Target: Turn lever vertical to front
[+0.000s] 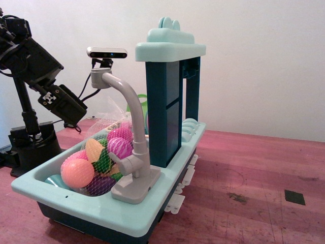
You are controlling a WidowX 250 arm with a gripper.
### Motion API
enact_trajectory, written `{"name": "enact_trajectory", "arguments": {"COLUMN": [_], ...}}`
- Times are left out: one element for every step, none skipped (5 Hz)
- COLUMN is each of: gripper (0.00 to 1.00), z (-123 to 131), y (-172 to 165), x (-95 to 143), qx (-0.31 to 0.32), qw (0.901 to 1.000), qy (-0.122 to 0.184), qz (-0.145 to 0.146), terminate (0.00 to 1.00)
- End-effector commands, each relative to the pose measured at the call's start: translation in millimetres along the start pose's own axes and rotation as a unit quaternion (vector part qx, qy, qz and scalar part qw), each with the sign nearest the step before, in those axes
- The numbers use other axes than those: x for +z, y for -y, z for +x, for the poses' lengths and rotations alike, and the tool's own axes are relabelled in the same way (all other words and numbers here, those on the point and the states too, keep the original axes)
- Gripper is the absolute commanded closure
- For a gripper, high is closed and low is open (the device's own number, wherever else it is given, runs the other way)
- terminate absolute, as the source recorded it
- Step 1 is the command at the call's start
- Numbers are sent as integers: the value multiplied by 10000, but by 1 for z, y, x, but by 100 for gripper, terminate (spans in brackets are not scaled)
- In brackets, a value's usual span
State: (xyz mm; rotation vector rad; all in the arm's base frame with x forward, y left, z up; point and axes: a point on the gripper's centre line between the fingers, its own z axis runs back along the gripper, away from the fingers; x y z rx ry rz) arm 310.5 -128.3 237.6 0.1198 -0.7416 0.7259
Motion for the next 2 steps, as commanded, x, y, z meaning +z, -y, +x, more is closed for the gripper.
{"name": "enact_trajectory", "arguments": {"gripper": [0,0], "z": [10,10], "y": [-1,-1], "x": [13,13], "qx": [184,184], "qw": [9996,9996], "qy": [72,72], "qz": [-201,-201], "terminate": [0,100]}}
